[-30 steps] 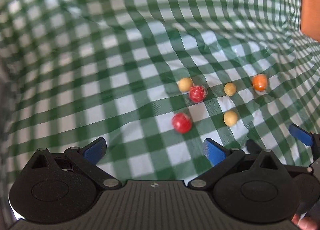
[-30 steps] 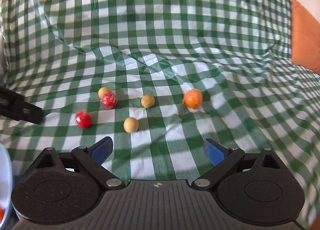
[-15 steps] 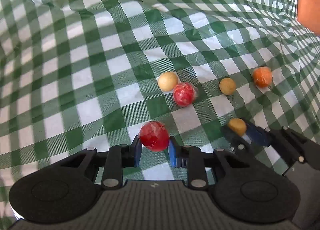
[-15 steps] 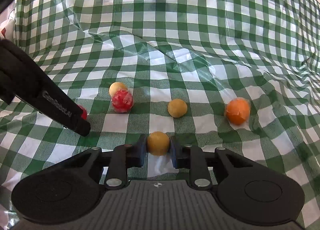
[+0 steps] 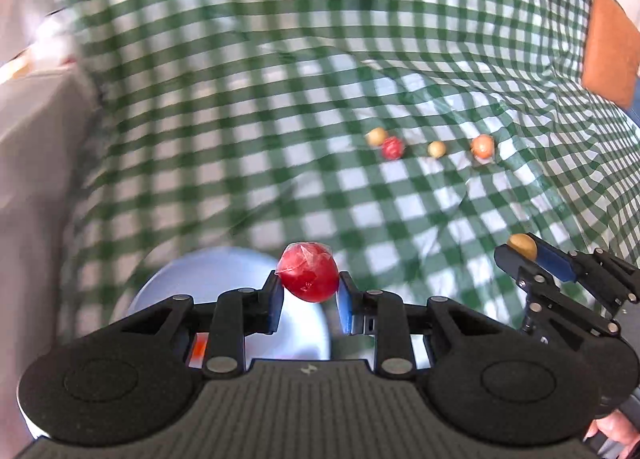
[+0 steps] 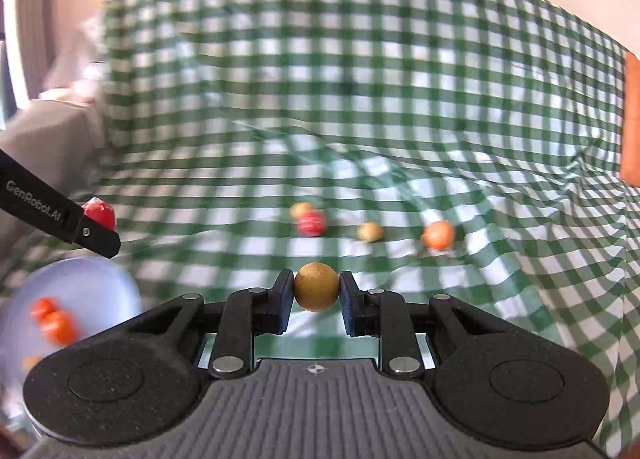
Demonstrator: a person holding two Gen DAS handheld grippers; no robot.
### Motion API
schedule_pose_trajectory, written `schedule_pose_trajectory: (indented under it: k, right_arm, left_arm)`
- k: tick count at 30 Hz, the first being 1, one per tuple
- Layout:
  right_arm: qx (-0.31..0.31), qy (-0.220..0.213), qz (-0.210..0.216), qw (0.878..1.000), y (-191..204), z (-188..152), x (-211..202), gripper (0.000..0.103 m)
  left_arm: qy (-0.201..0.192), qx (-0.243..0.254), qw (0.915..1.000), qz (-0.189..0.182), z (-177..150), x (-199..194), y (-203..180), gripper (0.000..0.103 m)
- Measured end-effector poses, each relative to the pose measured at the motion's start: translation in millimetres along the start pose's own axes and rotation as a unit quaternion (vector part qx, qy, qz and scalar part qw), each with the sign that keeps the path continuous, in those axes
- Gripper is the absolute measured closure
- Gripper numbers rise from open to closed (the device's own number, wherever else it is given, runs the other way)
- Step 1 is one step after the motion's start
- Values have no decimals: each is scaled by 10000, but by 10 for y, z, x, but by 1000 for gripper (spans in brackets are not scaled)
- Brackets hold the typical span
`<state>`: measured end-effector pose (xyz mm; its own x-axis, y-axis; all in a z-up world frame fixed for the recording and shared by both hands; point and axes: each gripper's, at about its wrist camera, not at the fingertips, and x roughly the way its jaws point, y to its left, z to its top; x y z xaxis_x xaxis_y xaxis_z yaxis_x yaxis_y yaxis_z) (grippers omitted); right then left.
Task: Organize fruits
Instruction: 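Carry the yellow and red fruits over the blue plate with both tools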
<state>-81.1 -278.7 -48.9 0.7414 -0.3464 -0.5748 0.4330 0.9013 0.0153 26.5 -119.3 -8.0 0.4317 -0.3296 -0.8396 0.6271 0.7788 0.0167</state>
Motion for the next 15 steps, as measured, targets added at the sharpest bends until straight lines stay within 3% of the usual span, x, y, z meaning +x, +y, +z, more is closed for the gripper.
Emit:
schedule_pose_trajectory:
  k: [7,15]
  right_arm:
    - [-75,48,808,9967,605,-16,-691,77]
    - [-628,-52,1293,9896,1204,7,-1182,77]
  left_arm:
    - [-43,-522,9980,358,-641,-652,537,72]
    - [-333,-949,9938,467,-1049,-1060,942,72]
